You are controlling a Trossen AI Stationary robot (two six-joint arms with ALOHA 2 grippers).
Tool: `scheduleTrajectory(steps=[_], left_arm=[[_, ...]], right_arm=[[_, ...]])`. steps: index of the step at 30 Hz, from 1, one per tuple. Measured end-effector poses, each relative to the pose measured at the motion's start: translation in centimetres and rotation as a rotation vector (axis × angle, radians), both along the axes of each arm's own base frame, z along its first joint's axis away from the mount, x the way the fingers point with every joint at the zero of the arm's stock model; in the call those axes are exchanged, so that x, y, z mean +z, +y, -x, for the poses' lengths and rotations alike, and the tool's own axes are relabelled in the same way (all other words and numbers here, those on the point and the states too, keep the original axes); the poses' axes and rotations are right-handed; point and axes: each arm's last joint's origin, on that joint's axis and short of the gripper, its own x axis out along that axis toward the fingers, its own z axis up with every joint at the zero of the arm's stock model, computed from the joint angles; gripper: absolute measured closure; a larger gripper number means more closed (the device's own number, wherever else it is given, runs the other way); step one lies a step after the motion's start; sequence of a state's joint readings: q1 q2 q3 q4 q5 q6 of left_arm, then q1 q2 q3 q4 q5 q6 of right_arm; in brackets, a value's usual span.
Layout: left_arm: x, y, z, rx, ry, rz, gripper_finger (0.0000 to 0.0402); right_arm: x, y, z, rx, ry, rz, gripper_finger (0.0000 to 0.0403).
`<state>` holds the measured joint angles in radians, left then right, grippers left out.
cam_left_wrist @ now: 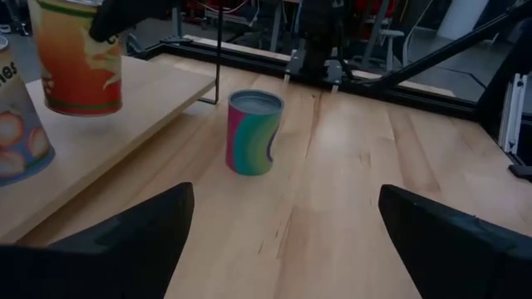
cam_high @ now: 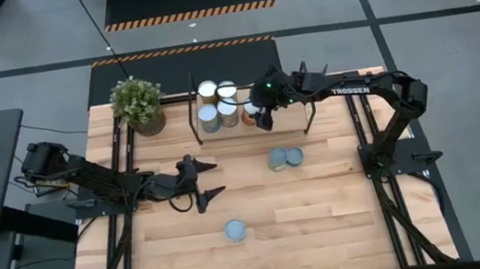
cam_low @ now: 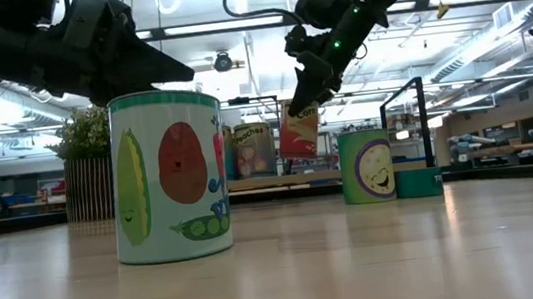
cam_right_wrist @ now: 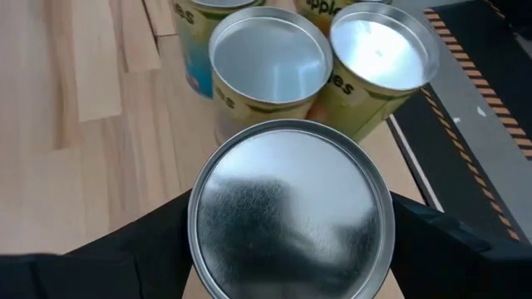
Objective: Pick and place cans onto a shelf
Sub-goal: Put the canned corns on the shelf
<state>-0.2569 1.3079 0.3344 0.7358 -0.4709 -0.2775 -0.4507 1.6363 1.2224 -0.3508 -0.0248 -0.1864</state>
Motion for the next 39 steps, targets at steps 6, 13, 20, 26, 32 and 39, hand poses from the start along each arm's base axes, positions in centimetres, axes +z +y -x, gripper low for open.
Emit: scheduleTrajectory(steps=[6,13,20,26,32,39], left_arm=[[0.0,0.0,0.0,0.000,0.002,-0.001,0.0012],[-0.1,0.0,0.0,0.000,0.006,-0.003,0.0012],[-0.1,0.0,0.0,0.000,0.011,-0.004,0.0012],[-0.1,0.0,0.0,0.001,0.015,-0.004,0.0012],[-0.1,0.0,0.0,0.001,0.006,-0.002,0.0012],[-0.1,0.0,0.0,0.002,0.008,-0.002,0.0012]], right_arm=[[0.0,0.4,-0.2,0.000,-0.006,-0.012,0.0067],[-0.3,0.4,-0.5,-0.026,-0.007,-0.001,0.0067],[-1.7,0.2,-1.2,-0.035,0.019,-0.001,0.0067],[-1.9,-0.4,-1.3,-0.068,0.001,-0.008,0.0052],[-1.7,-0.7,-1.3,-0.108,-0.038,-0.031,0.0012],[-0.9,0.0,-1.8,-0.105,-0.052,-0.047,0.0007]])
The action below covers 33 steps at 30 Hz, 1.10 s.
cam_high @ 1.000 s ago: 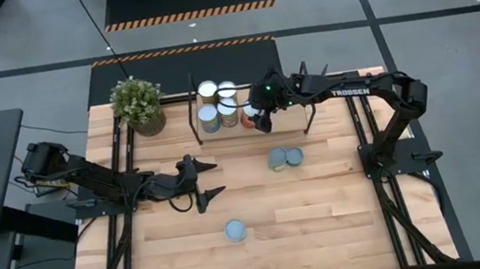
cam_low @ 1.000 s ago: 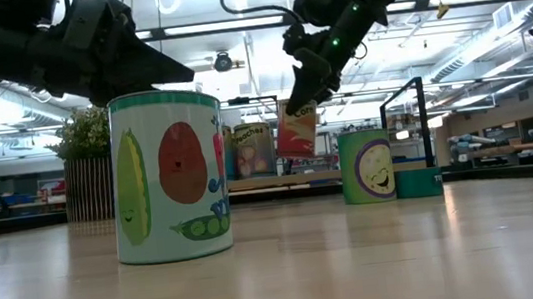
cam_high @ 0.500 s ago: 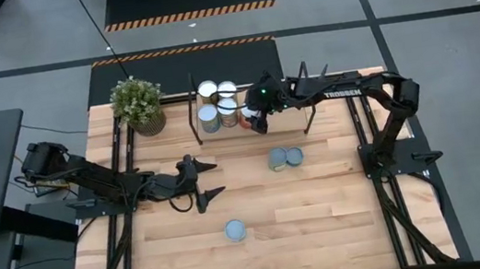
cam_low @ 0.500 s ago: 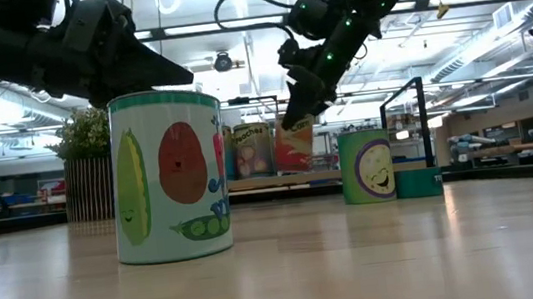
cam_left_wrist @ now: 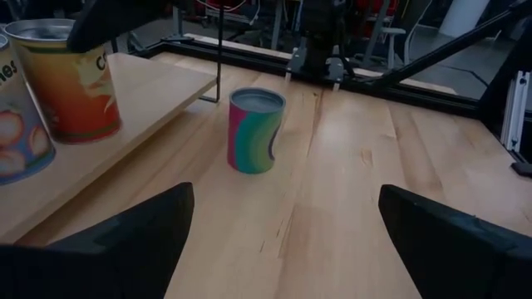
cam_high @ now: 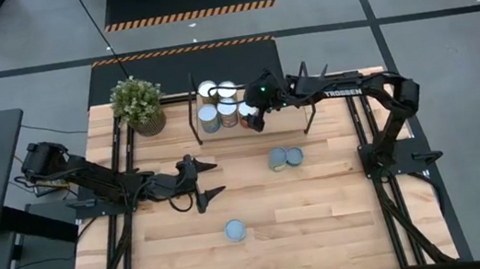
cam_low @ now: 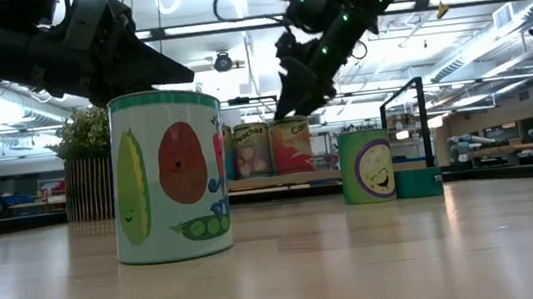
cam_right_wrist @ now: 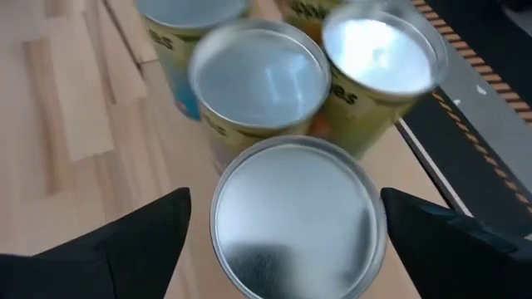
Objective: Pick and place cans onto a shelf
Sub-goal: Put the canned corns on the shelf, then put the canned vegetables on the shelf
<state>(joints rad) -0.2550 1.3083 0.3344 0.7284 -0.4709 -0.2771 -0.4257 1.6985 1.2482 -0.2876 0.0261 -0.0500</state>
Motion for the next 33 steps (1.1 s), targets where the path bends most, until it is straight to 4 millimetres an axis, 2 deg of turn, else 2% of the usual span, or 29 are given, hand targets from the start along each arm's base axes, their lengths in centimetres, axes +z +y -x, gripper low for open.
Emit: scheduleTrajectory(steps=[10,14,21,27,33], left_arm=[[-0.2,-0.2,0.1,-0.007,0.016,0.002,0.0012],[-0.6,-0.4,0.2,-0.045,0.065,0.020,0.0012],[-1.5,-2.1,0.8,-0.282,0.172,0.089,0.0012],[-2.6,-4.1,2.1,-0.355,0.298,0.125,0.0012],[-3.0,-6.8,2.0,-0.381,0.329,0.140,0.0012]], right_arm=[[4.8,0.2,0.1,0.012,0.082,0.048,0.0005],[5.2,2.0,0.0,0.090,0.114,0.017,0.0005],[4.5,9.7,-1.8,0.321,0.126,-0.008,0.0006],[3.8,16.3,-2.6,0.453,0.088,0.037,0.0006],[2.5,20.2,-2.3,0.451,0.071,0.095,0.0006]])
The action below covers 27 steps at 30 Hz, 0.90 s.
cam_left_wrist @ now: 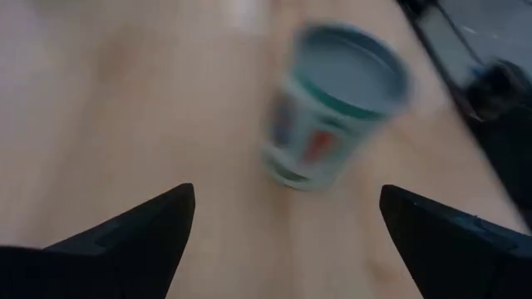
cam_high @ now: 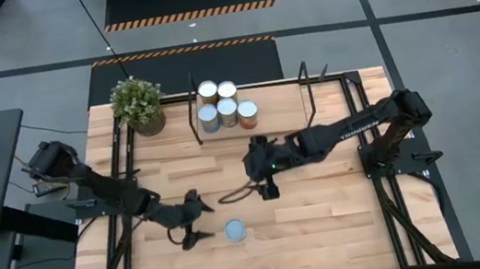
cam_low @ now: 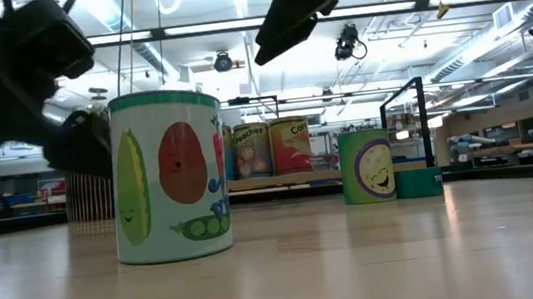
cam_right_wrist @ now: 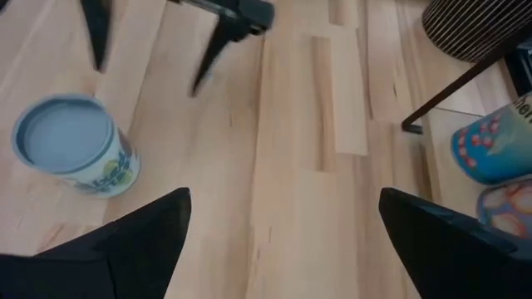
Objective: Pick and place cans onto a shelf
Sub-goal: Put the canned vegetables on the shelf
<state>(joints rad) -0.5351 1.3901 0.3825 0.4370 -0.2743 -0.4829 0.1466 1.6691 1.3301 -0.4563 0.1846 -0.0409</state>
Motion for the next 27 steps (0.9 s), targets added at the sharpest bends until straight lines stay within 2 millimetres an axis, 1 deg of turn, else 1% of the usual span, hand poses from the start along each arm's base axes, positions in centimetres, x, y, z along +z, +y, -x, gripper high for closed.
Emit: scheduleTrajectory(steps=[3,6,9,13,15,18,23,25,27], left_arm=[[0.1,-1.7,-0.5,-0.119,0.015,0.050,0.0012],[0.2,-3.2,-1.5,-0.206,-0.004,0.105,0.0012],[-0.6,-4.1,-2.7,-0.266,0.039,0.134,0.0012],[-2.0,-4.7,-4.3,-0.273,0.072,0.097,0.0012],[-2.4,-4.6,-5.2,-0.268,0.067,0.075,0.0012],[-2.4,-4.0,-6.6,-0.231,0.014,0.037,0.0012],[-2.2,-2.0,-9.1,-0.122,-0.076,-0.018,0.0012],[-2.1,-1.2,-10.1,-0.050,-0.121,-0.027,0.0012],[-2.4,-0.3,-10.7,0.010,-0.127,-0.047,0.0012]], right_arm=[[-0.6,0.9,0.3,-0.021,0.009,0.010,0.0006],[-1.1,1.1,0.5,-0.041,0.018,0.007,0.0006],[-1.5,1.1,0.6,-0.058,0.027,-0.008,0.0006],[-1.8,1.1,0.8,-0.067,0.037,-0.015,0.0006],[-1.8,1.2,0.8,-0.066,0.036,-0.015,0.0006],[-1.8,1.4,0.8,-0.061,0.041,-0.014,0.0006],[-2.3,1.7,1.4,-0.071,0.109,-0.017,0.0006],[-2.5,1.7,1.8,-0.088,0.151,-0.022,0.0006],[-2.7,2.0,2.1,-0.092,0.176,-0.025,0.0006]])
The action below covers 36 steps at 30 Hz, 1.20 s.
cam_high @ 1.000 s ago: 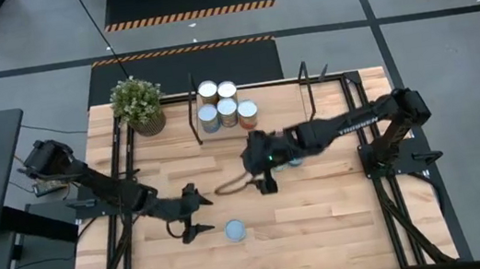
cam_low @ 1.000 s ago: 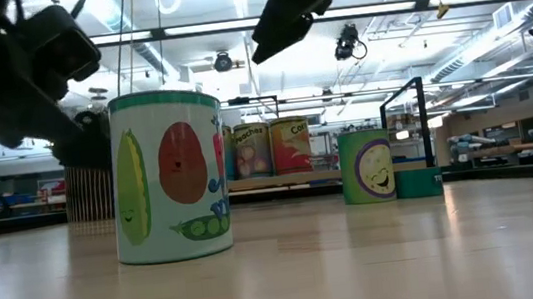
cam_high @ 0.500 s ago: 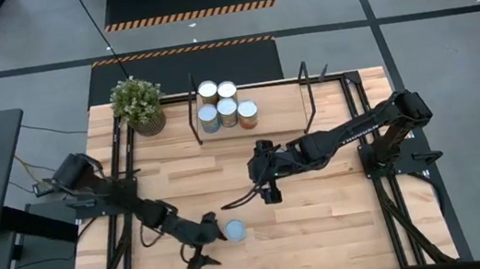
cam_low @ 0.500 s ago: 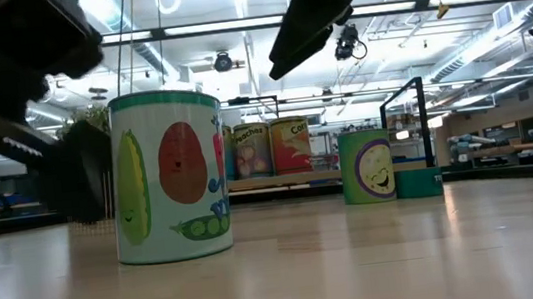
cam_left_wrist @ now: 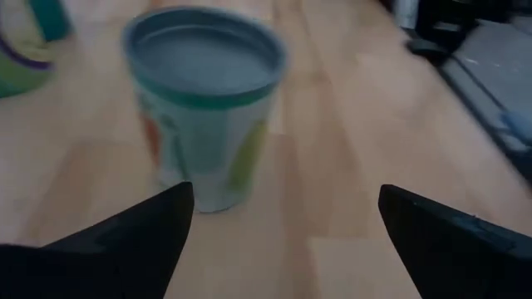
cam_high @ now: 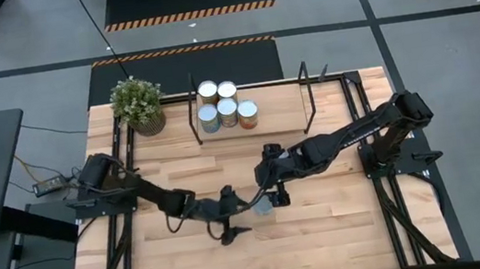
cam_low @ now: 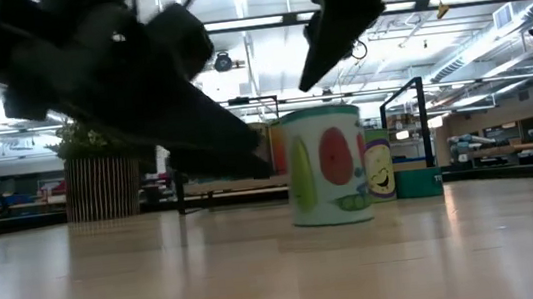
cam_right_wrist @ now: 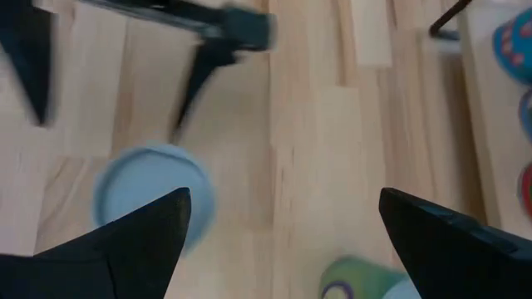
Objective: Pick and place cans onto a shelf
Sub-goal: Put the canned vegetables on the shelf
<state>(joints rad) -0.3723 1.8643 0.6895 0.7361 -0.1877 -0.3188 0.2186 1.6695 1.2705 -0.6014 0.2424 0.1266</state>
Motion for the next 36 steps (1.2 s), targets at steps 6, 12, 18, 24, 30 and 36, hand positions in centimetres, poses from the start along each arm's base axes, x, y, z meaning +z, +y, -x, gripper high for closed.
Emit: scheduleTrajectory(steps=[6,12,18,24,30,36], left_arm=[[-0.4,1.8,-1.2,0.073,0.001,0.010,0.0012],[-0.5,1.5,-1.0,0.048,0.008,0.010,0.0012],[0.0,1.1,-0.6,0.032,0.043,-0.003,0.0012],[0.0,1.0,-0.4,0.028,0.062,-0.009,0.0012],[0.3,1.0,-0.5,0.035,0.036,-0.002,0.0012],[0.5,1.0,-0.6,0.048,0.012,0.001,0.0012]], right_arm=[[-0.1,1.7,0.5,0.046,0.014,0.000,0.0006],[-0.5,3.8,0.0,0.116,-0.092,-0.001,0.0006],[-2.1,4.8,0.8,0.113,-0.038,0.021,0.0006],[-2.4,5.5,2.7,0.055,0.069,0.040,0.0006],[-5.4,5.4,3.6,0.014,0.071,0.013,0.0006],[-7.4,4.9,3.0,0.037,-0.122,-0.067,0.0006]])
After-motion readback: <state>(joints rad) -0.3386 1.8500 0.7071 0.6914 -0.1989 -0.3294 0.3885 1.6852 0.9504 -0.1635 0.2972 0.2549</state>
